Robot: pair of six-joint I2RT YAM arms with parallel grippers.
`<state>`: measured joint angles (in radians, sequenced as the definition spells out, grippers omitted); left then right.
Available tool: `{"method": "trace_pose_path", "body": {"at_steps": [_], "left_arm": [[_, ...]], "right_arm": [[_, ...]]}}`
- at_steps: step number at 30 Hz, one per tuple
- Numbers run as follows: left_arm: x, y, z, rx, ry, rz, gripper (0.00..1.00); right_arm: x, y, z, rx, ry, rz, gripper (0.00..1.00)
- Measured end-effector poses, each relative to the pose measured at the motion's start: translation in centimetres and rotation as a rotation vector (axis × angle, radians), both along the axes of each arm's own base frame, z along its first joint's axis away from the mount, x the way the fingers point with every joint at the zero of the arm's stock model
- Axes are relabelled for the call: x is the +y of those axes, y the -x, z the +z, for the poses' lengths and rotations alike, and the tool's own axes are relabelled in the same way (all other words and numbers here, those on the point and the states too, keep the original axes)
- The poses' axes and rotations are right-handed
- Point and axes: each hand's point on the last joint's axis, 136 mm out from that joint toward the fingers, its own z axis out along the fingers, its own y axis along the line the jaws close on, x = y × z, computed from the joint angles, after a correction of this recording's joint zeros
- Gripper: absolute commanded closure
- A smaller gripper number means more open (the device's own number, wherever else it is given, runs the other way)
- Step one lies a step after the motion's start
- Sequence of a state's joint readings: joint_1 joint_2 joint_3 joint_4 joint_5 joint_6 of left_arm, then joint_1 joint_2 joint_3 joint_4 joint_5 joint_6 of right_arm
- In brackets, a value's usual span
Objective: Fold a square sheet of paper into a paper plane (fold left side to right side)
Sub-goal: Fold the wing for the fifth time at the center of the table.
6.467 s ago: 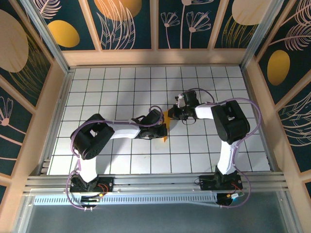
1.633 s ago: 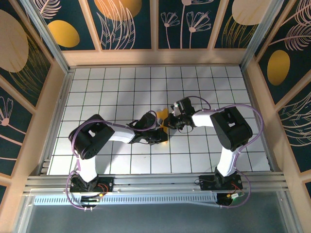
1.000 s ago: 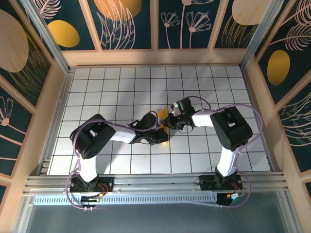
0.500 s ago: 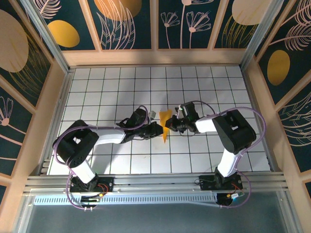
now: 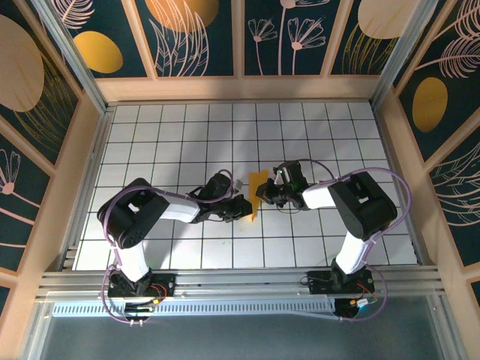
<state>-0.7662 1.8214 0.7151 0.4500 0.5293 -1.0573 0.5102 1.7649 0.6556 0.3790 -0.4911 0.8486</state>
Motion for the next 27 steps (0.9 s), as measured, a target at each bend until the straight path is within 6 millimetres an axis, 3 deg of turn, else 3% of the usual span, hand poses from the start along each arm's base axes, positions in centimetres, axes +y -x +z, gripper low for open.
{"method": "trace_pose_path", "body": {"at_steps": [27], "left_arm": [[-2.0, 0.3, -0.8, 0.01, 0.021, -0.032, 0.93]], "right_arm": [[0.0, -0.1, -0.1, 0.003, 0.016, -0.033, 1.0]]}}
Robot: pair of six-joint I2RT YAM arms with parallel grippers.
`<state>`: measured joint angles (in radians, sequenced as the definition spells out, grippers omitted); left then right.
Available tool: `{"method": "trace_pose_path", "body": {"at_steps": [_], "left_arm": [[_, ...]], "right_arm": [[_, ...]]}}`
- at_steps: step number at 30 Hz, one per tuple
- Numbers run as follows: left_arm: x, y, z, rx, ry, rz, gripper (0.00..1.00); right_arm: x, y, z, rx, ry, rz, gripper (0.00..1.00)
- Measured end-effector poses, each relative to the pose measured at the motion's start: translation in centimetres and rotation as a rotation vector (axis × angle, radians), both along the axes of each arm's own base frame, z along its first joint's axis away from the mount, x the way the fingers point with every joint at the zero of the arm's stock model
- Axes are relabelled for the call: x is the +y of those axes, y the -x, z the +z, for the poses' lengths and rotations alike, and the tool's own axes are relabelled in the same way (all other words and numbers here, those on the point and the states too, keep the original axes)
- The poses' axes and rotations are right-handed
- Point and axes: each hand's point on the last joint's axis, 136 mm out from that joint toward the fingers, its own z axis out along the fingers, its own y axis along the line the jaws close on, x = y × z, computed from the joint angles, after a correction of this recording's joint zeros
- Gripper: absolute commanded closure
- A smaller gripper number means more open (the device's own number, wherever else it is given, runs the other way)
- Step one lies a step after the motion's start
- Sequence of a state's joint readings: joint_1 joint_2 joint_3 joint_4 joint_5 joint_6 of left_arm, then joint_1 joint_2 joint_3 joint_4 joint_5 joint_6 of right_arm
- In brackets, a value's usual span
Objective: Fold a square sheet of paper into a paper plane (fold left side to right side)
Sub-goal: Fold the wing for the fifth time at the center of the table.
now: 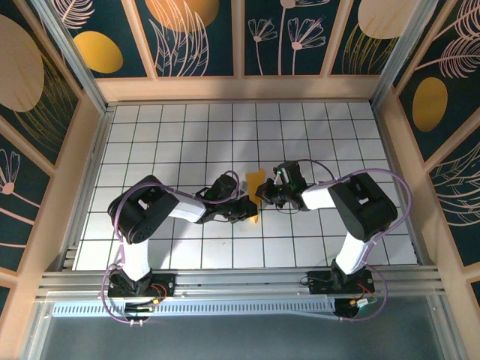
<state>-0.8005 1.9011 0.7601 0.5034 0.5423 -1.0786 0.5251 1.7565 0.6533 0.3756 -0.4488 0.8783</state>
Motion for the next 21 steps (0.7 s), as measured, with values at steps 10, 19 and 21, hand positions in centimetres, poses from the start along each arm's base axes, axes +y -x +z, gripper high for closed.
{"method": "trace_pose_path", "body": {"at_steps": [10, 19, 21], "left_arm": [[-0.3, -0.1, -0.4, -0.007, -0.04, -0.014, 0.97], [-0.2, -0.1, -0.5, -0.043, -0.084, -0.031, 0.97], [-0.2, -0.1, -0.5, -0.044, -0.085, -0.031, 0.97]], "right_arm": [[0.2, 0.0, 0.3, -0.035, 0.018, 0.025, 1.0], [0.7, 0.0, 2.3, -0.112, 0.053, 0.122, 1.0], [0.9, -0.6, 3.2, -0.145, 0.044, 0.134, 1.0]]}}
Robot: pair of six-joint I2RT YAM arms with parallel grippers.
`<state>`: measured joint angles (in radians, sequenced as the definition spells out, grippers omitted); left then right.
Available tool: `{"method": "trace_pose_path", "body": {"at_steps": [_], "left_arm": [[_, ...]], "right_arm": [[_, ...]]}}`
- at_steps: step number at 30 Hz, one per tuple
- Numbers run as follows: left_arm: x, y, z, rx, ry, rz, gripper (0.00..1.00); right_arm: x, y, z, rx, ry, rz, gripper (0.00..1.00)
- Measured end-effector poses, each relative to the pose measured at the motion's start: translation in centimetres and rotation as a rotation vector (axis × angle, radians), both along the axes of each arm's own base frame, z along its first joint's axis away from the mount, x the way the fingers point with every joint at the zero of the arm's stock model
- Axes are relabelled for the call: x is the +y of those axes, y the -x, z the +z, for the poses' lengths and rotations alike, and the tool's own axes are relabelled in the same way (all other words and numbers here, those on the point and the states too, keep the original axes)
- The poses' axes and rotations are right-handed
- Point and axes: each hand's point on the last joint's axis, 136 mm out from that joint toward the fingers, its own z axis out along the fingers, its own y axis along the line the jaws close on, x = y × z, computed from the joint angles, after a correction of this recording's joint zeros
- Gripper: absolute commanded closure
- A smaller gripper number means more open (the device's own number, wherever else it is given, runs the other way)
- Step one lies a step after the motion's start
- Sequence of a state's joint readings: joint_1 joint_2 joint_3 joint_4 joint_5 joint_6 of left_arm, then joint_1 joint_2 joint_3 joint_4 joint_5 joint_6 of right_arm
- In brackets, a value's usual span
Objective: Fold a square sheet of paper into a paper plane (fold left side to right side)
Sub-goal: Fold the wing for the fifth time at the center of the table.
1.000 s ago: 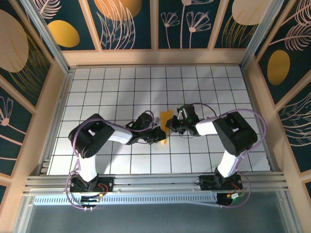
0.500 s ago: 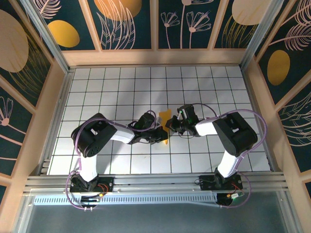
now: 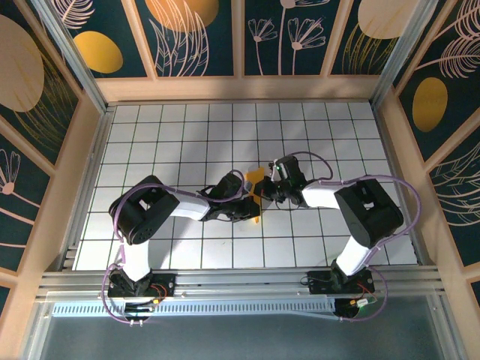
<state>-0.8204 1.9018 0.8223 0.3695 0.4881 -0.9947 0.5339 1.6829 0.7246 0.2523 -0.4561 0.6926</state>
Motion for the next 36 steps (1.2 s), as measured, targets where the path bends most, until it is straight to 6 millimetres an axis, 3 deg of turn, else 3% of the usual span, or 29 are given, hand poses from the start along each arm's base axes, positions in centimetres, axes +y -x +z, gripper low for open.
{"method": "trace_pose_path", "body": {"at_steps": [6, 17, 24, 36], "left_arm": [[0.0, 0.0, 0.0, -0.003, -0.002, -0.004, 0.97], [0.0, 0.0, 0.1, -0.005, -0.003, -0.003, 0.93], [0.3, -0.1, 0.7, -0.008, -0.004, 0.004, 0.87], [-0.5, -3.9, 3.9, -0.073, 0.041, 0.031, 0.9]], "right_arm": [[-0.3, -1.5, 0.8, -0.038, -0.008, 0.003, 1.0], [-0.5, -3.0, -2.8, 0.019, 0.057, 0.014, 1.0], [-0.7, -3.0, -3.0, 0.049, 0.078, 0.006, 1.0], [-0.7, -3.0, -3.1, 0.067, 0.056, -0.029, 1.0]]}}
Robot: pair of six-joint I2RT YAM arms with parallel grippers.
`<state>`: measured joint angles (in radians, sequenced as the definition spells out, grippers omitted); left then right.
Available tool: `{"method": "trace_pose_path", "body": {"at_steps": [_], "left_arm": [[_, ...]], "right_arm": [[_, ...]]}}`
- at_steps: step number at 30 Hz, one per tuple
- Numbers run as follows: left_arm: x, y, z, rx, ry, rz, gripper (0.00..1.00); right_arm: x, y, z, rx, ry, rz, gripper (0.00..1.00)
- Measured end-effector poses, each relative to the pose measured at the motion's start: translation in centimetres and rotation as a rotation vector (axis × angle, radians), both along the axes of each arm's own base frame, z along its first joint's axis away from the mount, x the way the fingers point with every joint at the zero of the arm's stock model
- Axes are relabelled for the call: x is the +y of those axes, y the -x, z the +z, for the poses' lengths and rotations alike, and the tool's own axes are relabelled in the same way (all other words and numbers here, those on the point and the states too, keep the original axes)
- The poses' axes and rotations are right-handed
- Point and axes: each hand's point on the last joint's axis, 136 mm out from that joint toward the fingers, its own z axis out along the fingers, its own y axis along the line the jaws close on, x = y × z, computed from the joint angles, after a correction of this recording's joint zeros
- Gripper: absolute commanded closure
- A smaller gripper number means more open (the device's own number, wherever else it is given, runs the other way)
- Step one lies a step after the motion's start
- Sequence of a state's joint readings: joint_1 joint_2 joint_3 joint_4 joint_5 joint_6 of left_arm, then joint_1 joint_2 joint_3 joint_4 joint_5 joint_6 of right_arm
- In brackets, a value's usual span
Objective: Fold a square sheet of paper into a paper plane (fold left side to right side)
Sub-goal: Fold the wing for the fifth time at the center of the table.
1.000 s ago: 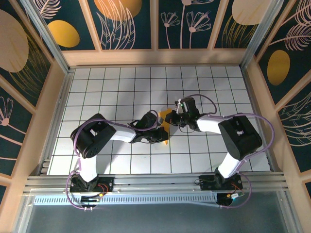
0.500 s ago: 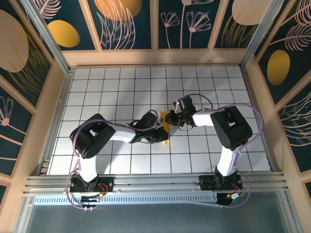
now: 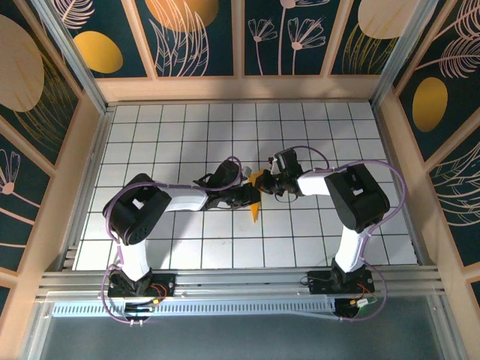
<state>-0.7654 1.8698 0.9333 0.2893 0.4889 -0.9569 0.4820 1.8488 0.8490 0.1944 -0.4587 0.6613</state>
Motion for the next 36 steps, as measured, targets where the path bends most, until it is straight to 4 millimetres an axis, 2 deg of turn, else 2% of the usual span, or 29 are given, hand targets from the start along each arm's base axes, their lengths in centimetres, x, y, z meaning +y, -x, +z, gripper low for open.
{"method": "trace_pose_path", "body": {"at_steps": [2, 9, 36], "left_arm": [[-0.2, -0.2, -0.2, -0.002, -0.003, -0.004, 0.91], [0.2, 0.1, -3.0, 0.045, -0.049, -0.004, 0.93], [-0.4, 0.6, -3.8, -0.013, -0.095, 0.021, 0.97]], "right_arm": [[0.0, 0.0, 0.0, 0.002, 0.0, -0.004, 1.0], [0.0, 0.0, 0.0, 0.005, 0.001, -0.011, 1.0], [-0.2, -0.1, -0.1, 0.02, -0.001, -0.048, 1.0]]}}
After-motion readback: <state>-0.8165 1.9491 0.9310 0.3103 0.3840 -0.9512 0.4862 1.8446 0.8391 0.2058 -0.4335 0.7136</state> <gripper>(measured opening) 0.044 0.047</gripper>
